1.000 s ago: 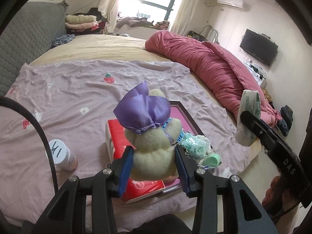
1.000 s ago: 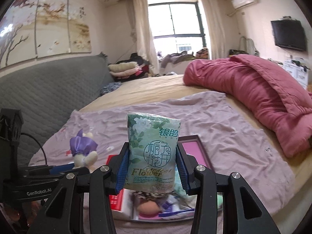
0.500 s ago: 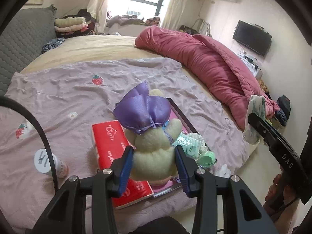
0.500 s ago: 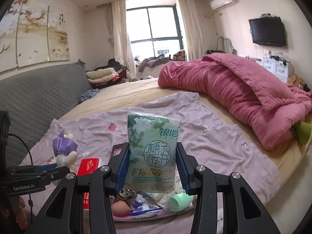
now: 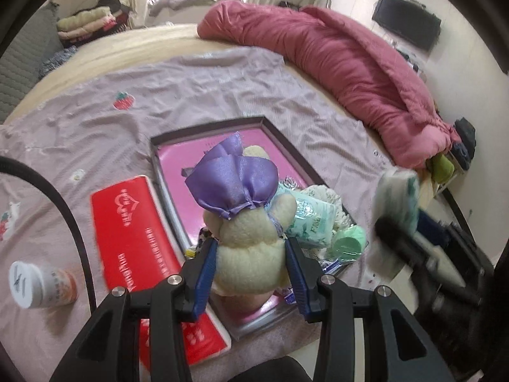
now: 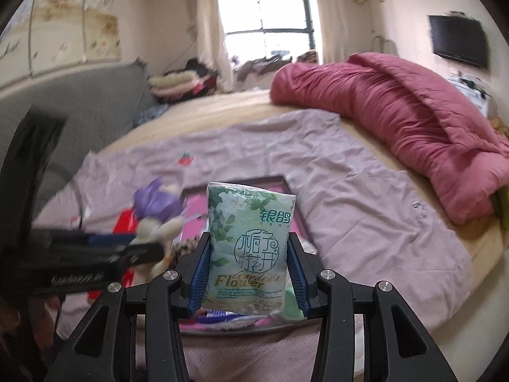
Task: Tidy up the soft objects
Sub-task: 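Carry the plush doll in left tool and tissue packet in right tool over the tray, then lower the doll into the tray and open left gripper while right releases the tissue packet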
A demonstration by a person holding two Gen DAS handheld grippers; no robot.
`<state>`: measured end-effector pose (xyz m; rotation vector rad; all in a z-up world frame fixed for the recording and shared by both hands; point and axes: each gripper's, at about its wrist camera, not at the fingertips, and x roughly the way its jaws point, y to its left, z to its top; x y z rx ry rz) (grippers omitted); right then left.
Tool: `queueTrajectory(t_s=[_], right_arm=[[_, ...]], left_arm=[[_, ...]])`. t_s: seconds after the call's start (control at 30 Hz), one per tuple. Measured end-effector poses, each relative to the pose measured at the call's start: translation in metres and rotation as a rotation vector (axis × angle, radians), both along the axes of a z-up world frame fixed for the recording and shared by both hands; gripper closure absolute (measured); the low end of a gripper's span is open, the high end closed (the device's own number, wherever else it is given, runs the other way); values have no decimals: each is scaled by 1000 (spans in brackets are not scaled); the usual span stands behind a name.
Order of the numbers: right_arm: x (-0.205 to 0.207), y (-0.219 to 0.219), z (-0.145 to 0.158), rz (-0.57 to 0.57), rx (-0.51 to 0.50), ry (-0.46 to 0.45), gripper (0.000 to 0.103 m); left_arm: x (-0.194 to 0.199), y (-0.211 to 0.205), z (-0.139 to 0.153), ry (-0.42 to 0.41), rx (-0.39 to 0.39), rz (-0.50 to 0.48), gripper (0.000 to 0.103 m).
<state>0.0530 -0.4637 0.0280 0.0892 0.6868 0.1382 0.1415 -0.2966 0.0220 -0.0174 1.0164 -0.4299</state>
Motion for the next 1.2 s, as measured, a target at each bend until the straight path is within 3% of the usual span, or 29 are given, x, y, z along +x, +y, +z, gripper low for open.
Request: queueTrajectory(t_s=[0.2,0.37,0.8,1.2], right_arm=[[11,20,-30,55,-29,76,57],[17,27,-48,68,-36,101,57],[37,44,-74,51,-49,123,56],[34,53,-79,67,-107,69,51]], left_arm=[[28,-8,-25,103,28,-21,59],[40,-12,-35,131,60,-40,59],[51,-14,-45,145,101,-33,57],[49,-15,-51,141,121,-38,56]])
